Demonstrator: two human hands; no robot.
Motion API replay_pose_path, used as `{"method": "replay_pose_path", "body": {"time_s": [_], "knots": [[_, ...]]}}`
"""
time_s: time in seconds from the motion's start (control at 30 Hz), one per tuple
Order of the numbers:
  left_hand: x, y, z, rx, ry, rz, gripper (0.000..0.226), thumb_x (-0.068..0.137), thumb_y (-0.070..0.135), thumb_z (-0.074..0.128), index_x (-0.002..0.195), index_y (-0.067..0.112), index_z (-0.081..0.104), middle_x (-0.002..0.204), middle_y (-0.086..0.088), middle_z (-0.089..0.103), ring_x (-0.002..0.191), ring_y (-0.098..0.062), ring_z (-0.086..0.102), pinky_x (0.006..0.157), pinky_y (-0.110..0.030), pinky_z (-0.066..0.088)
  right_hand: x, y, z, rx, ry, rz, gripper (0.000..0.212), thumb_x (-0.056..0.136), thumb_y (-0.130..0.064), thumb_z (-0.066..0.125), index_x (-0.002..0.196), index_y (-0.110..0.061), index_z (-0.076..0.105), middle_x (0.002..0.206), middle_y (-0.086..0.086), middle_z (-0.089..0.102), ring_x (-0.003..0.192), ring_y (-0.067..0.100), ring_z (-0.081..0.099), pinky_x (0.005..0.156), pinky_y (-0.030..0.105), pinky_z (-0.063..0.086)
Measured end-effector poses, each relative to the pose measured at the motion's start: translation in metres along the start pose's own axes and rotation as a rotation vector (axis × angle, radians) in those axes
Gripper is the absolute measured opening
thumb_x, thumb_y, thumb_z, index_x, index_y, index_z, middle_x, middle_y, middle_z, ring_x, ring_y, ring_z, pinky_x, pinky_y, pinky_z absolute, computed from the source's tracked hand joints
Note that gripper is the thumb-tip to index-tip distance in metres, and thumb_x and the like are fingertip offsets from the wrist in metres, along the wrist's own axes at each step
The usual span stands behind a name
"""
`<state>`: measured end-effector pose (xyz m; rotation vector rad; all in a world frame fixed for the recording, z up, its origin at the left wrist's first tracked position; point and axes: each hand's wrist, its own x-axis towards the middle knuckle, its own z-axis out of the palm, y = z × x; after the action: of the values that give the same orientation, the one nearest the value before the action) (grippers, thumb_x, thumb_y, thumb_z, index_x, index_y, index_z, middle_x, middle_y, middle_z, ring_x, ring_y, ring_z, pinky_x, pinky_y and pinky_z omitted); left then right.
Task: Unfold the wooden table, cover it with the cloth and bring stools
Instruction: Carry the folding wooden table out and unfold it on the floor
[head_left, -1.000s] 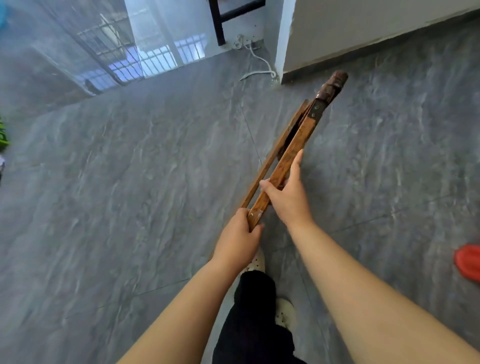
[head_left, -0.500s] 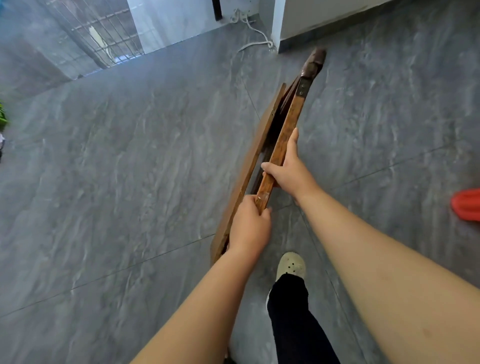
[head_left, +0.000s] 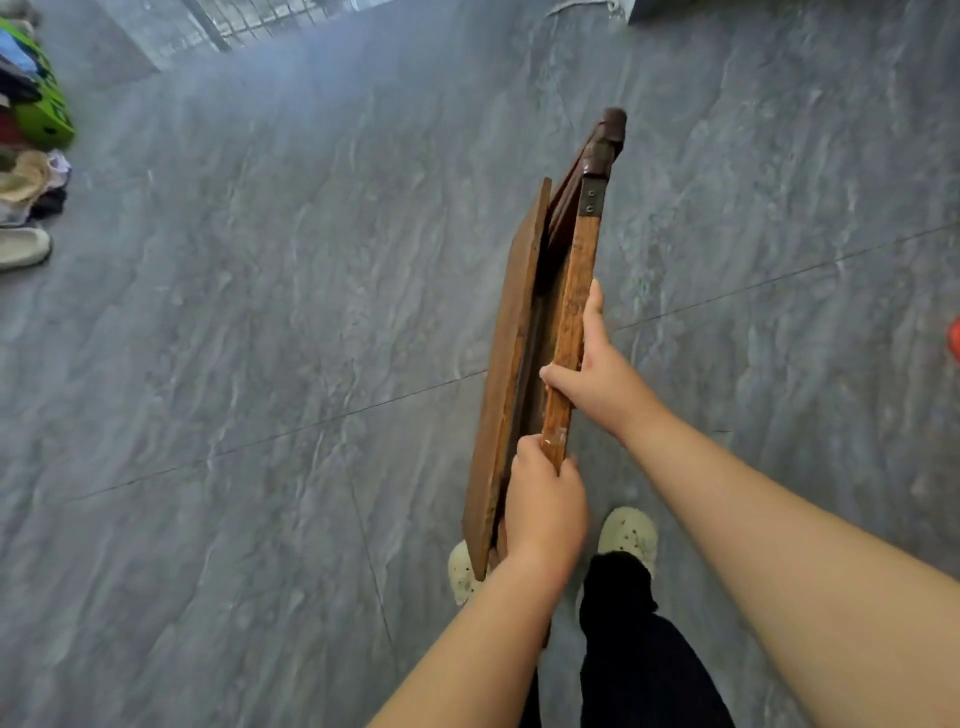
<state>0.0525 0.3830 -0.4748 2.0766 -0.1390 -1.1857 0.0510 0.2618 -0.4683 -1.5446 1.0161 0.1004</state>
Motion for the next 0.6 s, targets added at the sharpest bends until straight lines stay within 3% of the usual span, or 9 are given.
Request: {"method": "replay_pose_path", "body": {"time_s": [0.07,0.1,0.23,0.33,0.47,0.6], "knots": [[-0.011,-0.012,0.001,-0.066,0.043,-0.030,0.006,0.094,0.023,0.047,0.100,0.022,0.046,0.093,0.007,0.054,0.084,-0.013,0.055,0.070,-0.029,0.043,-0.004,0.005,0.013,-0.031,-0.056,-0.011,0.097,0.090,-0.010,0.053,0.142,-0.042,-0.022,0.130,-0.005,0.045,0.104,0.022,0.060,0.092,0.041,0.050],[-0.015,-0.017,0.002,-0.094,0.059,-0.047,0.006,0.095,0.023,0.046,0.100,0.024,0.045,0.093,0.008,0.053,0.085,-0.011,0.055,0.071,-0.028,0.043,-0.006,0.007,0.018,-0.047,-0.092,-0.021,0.097,0.089,-0.010,0.053,0.142,-0.043,-0.021,0.133,-0.006,0.042,0.106,0.019,0.058,0.092,0.040,0.051],[-0.030,-0.028,0.014,-0.159,0.088,-0.108,0.008,0.094,0.023,0.046,0.102,0.023,0.044,0.095,0.005,0.052,0.092,-0.020,0.057,0.080,-0.038,0.049,-0.015,0.010,0.025,-0.132,-0.217,-0.083,0.096,0.089,-0.008,0.051,0.142,-0.042,-0.021,0.153,-0.014,0.015,0.102,0.002,0.052,0.080,0.012,0.048],[-0.036,-0.029,0.022,-0.178,0.064,-0.120,0.007,0.095,0.024,0.046,0.101,0.022,0.042,0.094,0.005,0.051,0.087,-0.019,0.055,0.075,-0.036,0.047,-0.021,0.014,0.023,-0.174,-0.223,-0.088,0.095,0.089,-0.011,0.051,0.142,-0.045,-0.020,0.147,-0.015,0.026,0.104,0.019,0.060,0.085,0.022,0.051],[-0.036,-0.030,0.024,-0.193,0.023,-0.112,0.009,0.094,0.027,0.046,0.101,0.022,0.042,0.087,0.001,0.055,0.074,-0.016,0.052,0.065,-0.032,0.043,-0.022,0.021,0.019,-0.119,-0.228,-0.098,0.091,0.091,-0.008,0.049,0.144,-0.041,-0.016,0.142,-0.023,0.023,0.109,-0.005,0.044,0.069,-0.004,0.037],[-0.036,-0.034,0.021,-0.140,-0.007,-0.070,0.013,0.094,0.029,0.048,0.104,0.023,0.043,0.089,0.000,0.057,0.076,-0.017,0.055,0.070,-0.037,0.047,-0.020,0.026,0.013,-0.058,-0.288,-0.056,0.088,0.094,-0.014,0.050,0.143,-0.043,-0.017,0.134,-0.025,0.022,0.108,-0.006,0.039,0.065,-0.002,0.038]]}}
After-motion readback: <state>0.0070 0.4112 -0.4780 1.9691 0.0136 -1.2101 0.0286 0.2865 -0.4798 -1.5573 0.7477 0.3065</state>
